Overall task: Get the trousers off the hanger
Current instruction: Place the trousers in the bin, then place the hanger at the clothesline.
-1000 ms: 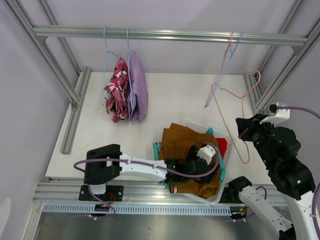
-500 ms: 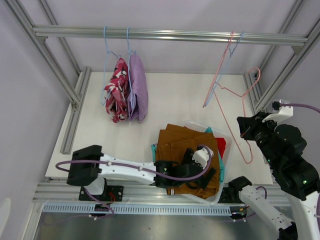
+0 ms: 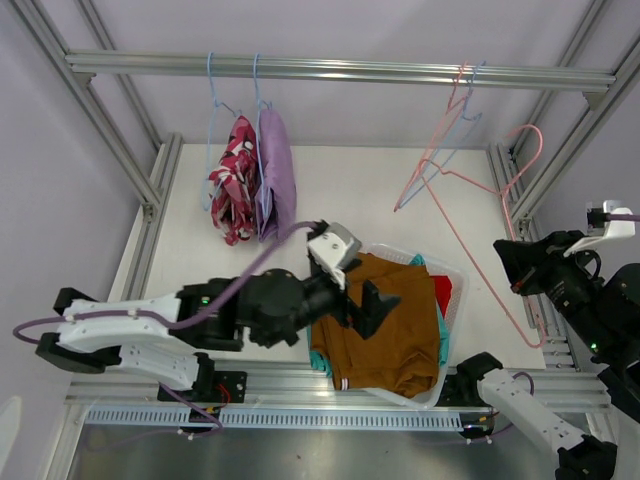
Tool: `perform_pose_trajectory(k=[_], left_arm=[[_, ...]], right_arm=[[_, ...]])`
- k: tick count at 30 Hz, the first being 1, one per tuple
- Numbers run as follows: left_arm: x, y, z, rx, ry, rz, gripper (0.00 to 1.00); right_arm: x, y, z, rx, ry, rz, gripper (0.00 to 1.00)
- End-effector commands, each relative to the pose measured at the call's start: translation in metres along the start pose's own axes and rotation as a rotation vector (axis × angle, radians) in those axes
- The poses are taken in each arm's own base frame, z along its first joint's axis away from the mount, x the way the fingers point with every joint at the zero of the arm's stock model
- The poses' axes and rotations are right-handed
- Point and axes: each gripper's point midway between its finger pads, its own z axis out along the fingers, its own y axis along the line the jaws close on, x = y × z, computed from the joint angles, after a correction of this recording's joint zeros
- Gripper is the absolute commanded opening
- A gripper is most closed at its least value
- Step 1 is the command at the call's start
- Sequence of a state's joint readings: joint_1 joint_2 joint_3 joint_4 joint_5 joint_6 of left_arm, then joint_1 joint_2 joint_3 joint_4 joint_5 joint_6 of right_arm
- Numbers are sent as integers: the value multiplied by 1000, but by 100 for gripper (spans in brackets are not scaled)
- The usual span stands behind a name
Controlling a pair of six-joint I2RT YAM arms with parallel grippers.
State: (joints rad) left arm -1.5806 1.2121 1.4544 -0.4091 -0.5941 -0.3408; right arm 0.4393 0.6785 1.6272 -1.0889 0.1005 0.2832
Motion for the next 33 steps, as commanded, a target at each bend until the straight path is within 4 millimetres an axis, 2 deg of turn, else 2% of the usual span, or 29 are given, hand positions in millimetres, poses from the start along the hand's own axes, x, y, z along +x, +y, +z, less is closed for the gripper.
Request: perform_pose_trajectory(k=[1, 2, 3, 4, 5, 6, 8, 9, 10, 12, 18, 20, 22, 23, 24, 25, 27, 28, 30, 33], left_arm=[[-34, 41, -25, -125, -53, 155, 99], [-48, 51, -37, -137, -90, 145, 99], [-53, 59, -41, -151, -106, 147, 99], [-59, 75, -43, -188, -121, 140, 99], [-70, 82, -53, -173, -154, 116, 100], [-72, 99, -53, -215, -167, 113, 99], [-81, 112, -57, -237, -217, 118, 99], [-82, 126, -60, -278, -234, 124, 99], [-82, 132, -62, -296, -244, 138, 99], [-75, 142, -57, -313, -244, 150, 99], [-47, 191, -38, -415, -189, 186, 100], [-40, 200, -32, -419, -188, 173, 99], [-33, 208, -28, -410, -192, 124, 99], [-36, 208, -30, -399, -205, 103, 100], [-36, 213, -31, -404, -209, 87, 99], [-28, 215, -29, -398, -197, 77, 99], [-32, 225, -37, -427, -230, 71, 99], [-16, 232, -36, -438, -209, 54, 100], [-12, 237, -42, -443, -228, 38, 99], [-16, 239, -52, -457, -257, 50, 99]], right_arm=[[5, -18, -3, 100, 72, -52, 0], [2, -21, -6, 124, 75, -53, 0], [-8, -27, -13, 160, 47, -48, 0], [-7, -30, -14, 179, 63, -49, 0], [-11, -34, -17, 211, 52, -36, 0], [-14, -36, -20, 226, 45, -29, 0], [-16, -43, -19, 273, 44, -26, 0], [-16, -45, -19, 285, 51, -30, 0], [-16, -45, -17, 291, 52, -33, 0], [-14, -44, -13, 289, 63, -38, 0], [-9, -56, -3, 358, 66, -54, 0], [-6, -57, 6, 365, 70, -68, 0], [-11, -56, 15, 359, 39, -85, 0], [-8, -60, 21, 377, 46, -105, 0], [-14, -58, 26, 377, 16, -106, 0], [-17, -59, 31, 379, 12, -135, 0], [-26, -59, 38, 392, -31, -147, 0], [-29, -59, 43, 396, -39, -157, 0], [-39, -61, 47, 414, -63, -188, 0], [-43, -64, 55, 450, -45, -221, 0]])
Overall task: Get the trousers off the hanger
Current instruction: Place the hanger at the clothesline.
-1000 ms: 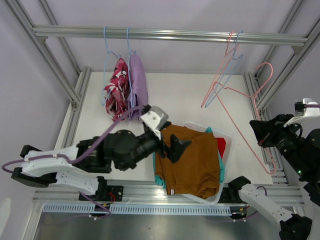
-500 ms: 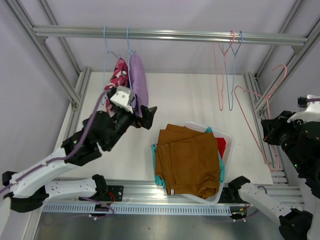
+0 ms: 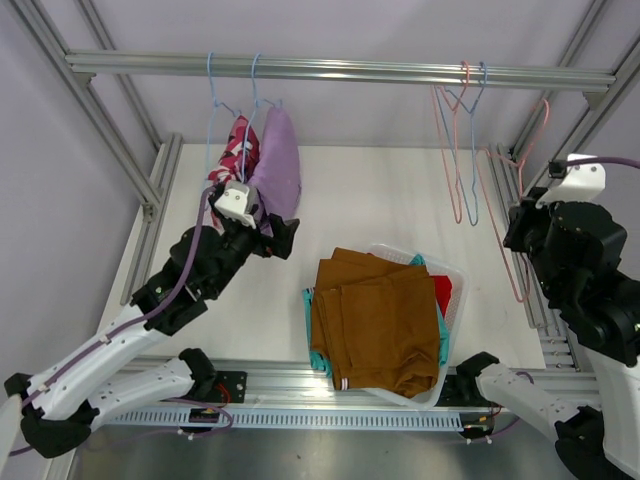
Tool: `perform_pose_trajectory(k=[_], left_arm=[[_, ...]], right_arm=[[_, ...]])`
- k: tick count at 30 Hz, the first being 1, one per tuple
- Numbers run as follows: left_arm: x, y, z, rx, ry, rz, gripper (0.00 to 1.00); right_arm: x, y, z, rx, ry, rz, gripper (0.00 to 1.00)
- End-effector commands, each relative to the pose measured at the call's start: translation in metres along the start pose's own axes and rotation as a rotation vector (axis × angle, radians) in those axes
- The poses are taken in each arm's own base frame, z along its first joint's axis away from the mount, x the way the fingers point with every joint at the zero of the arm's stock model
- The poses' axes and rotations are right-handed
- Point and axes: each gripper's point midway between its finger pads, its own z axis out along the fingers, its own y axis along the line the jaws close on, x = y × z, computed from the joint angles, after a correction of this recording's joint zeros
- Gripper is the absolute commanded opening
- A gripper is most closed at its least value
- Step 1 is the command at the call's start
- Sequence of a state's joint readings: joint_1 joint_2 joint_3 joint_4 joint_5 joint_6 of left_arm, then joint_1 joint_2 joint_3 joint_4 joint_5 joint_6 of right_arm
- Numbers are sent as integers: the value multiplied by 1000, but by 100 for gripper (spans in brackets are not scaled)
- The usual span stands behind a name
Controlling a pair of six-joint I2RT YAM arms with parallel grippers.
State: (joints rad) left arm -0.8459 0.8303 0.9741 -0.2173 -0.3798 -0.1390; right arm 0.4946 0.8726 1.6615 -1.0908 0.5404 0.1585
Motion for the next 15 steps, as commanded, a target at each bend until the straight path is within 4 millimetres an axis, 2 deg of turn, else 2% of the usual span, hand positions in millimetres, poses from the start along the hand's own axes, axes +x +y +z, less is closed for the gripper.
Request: perform_pose_trajectory(k=[1, 7, 15], left_arm=[[-23, 1, -9, 19, -97, -53, 99], [-31, 7, -19, 8, -150, -70, 99], [-24, 5, -18, 1, -140, -51, 99]], right_arm=[[-30, -1, 11, 52, -76, -28, 0], [-38, 7, 26, 67, -78, -39, 0], [-49, 15, 49, 63, -113, -26, 0]])
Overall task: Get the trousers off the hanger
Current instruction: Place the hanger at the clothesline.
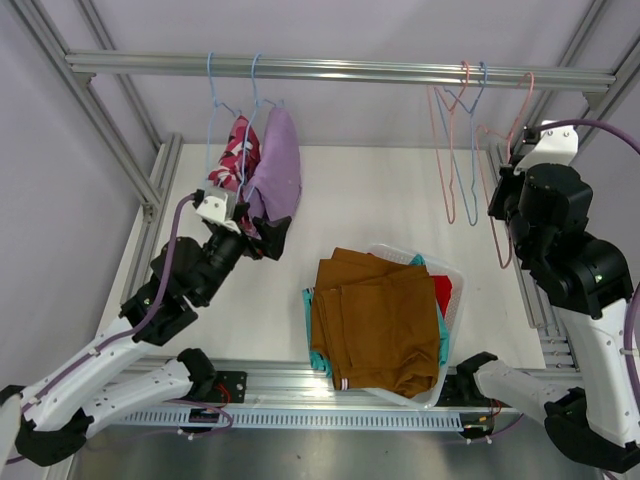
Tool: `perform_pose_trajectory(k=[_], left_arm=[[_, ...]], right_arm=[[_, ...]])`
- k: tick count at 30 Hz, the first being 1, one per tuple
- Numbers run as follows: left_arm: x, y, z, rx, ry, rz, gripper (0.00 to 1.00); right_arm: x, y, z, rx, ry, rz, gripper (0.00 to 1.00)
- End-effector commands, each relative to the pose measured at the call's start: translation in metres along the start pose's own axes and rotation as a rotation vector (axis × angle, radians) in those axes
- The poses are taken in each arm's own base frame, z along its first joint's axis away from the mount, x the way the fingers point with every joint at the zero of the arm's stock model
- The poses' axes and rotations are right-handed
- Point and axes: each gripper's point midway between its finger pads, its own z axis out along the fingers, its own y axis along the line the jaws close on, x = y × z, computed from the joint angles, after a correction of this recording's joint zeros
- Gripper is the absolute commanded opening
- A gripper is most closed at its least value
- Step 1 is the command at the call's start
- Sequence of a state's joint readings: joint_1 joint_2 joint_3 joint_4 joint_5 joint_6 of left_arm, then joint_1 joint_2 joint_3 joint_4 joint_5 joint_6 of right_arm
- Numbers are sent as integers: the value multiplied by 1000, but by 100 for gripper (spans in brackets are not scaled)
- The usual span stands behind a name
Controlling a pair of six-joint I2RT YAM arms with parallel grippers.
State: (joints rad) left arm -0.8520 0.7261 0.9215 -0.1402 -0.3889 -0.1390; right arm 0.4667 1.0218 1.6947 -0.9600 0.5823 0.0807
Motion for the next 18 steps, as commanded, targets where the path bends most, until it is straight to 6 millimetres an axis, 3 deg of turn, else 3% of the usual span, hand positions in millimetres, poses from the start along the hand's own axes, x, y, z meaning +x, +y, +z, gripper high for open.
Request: perform_pose_trajectory(k=[1, 11, 18], left_arm=[[-1, 1, 2, -16, -26, 2, 99], [-1, 3, 2, -30, -34, 19, 99], [-1, 2, 1, -23, -37, 22, 100]], right_arm=[[-28, 1, 5, -11, -96, 49, 0], [-38, 21, 48, -67, -68, 66, 0], [-41, 23, 75, -104, -49, 112, 0]])
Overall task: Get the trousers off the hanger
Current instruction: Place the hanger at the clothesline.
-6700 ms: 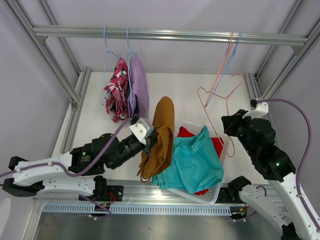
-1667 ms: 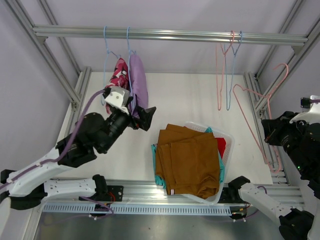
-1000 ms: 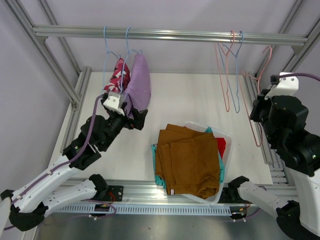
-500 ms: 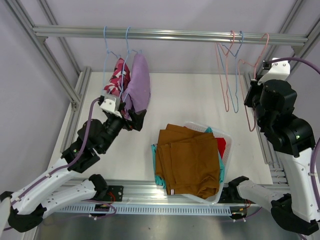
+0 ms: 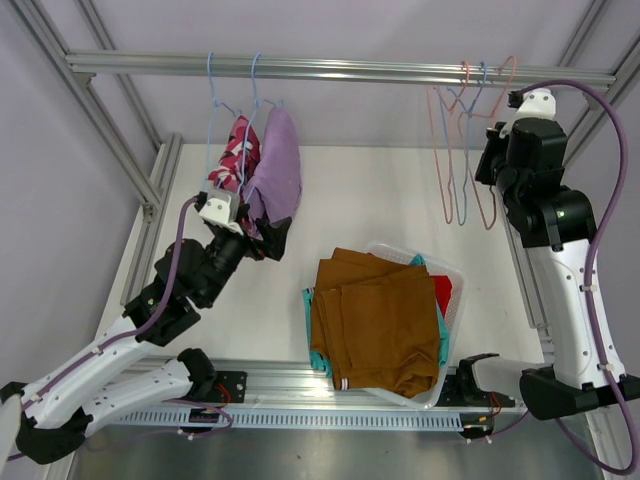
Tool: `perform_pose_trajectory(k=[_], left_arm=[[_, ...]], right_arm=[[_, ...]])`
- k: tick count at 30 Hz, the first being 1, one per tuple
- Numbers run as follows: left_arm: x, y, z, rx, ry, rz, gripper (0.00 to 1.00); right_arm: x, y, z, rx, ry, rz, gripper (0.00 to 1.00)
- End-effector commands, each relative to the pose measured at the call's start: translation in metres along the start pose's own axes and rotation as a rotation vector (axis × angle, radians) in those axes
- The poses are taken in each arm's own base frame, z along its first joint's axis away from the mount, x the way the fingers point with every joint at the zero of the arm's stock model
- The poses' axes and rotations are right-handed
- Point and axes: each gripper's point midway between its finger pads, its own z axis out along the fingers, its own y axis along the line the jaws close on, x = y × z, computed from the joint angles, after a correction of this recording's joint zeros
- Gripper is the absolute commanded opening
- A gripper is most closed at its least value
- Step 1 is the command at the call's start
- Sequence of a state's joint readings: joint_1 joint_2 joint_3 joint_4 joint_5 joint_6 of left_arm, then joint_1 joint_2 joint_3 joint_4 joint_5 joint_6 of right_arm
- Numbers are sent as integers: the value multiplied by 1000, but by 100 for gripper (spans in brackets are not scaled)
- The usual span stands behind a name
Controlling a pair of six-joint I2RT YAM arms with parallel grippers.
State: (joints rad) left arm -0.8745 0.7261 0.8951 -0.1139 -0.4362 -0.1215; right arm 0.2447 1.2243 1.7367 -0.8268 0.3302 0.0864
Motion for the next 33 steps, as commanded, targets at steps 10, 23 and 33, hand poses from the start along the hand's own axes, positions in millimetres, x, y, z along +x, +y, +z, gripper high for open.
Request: perform_pose_trajectory(k=[10, 23, 33], left_arm=[[-5, -4, 3, 19, -26, 10, 99], [-4, -5, 3, 20, -23, 16, 99], [-3, -7, 4, 30, -19, 14, 99]], right_arm=[[-47, 0, 10, -81, -116, 94, 0], [-11, 10, 56, -117, -5, 109, 0], [7, 10, 47, -129, 21, 125, 0]])
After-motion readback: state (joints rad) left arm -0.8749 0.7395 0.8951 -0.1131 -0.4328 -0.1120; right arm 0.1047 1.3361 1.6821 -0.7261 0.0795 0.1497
